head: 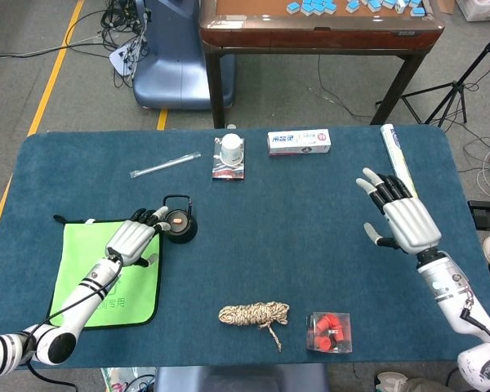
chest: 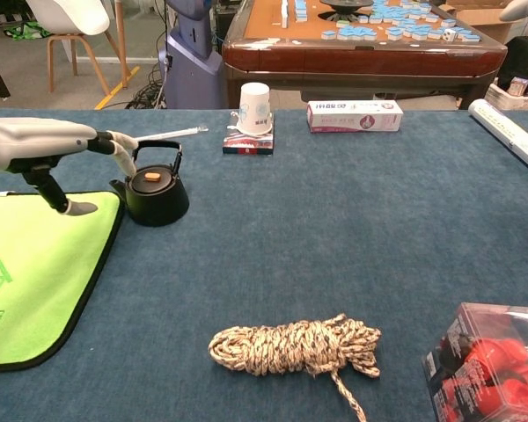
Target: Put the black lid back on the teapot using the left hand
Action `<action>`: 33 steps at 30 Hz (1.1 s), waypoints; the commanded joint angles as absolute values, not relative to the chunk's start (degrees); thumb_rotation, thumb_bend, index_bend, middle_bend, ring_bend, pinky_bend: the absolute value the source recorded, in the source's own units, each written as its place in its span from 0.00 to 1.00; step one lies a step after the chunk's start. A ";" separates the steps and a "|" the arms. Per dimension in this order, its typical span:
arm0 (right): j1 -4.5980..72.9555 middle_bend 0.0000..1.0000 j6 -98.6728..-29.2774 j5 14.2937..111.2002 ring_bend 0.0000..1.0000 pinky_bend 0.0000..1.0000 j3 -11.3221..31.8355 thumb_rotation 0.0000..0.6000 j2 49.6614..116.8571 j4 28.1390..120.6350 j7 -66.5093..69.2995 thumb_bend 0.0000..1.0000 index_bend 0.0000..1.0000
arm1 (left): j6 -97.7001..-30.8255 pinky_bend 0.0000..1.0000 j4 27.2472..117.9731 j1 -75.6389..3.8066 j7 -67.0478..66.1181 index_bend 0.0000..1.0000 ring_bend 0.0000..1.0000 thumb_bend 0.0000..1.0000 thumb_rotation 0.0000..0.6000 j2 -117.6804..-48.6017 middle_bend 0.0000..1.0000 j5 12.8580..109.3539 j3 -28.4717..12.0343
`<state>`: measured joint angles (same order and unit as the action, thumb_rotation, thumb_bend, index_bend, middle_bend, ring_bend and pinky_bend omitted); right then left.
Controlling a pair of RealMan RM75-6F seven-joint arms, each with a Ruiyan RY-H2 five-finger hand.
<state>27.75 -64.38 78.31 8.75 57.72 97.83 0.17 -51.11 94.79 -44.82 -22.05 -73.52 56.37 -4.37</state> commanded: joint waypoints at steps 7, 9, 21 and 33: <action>24.46 0.00 -68.78 81.23 0.00 0.00 7.03 1.00 56.43 100.60 -0.85 0.41 0.00 | -60.23 0.00 104.93 -38.44 -21.39 0.22 0.00 0.33 1.00 -64.17 0.00 61.64 -2.02; 23.37 0.00 -70.15 81.89 0.00 0.00 6.51 1.00 56.13 101.54 -1.27 0.41 0.00 | -63.62 0.00 107.21 -36.10 -19.90 0.22 0.00 0.33 1.00 -62.21 0.00 65.06 -1.39; 15.14 0.00 -80.25 89.95 0.00 0.00 1.22 1.00 55.99 106.21 -4.19 0.41 0.00 | -80.34 0.00 101.94 -22.45 -5.10 0.22 0.00 0.33 1.00 -61.96 0.00 84.58 4.00; 6.61 0.00 -88.25 95.97 0.00 0.00 -4.35 1.00 62.38 98.42 -3.63 0.41 0.00 | -85.43 0.00 91.44 -15.62 -2.40 0.22 0.00 0.33 1.00 -67.74 0.00 90.68 6.43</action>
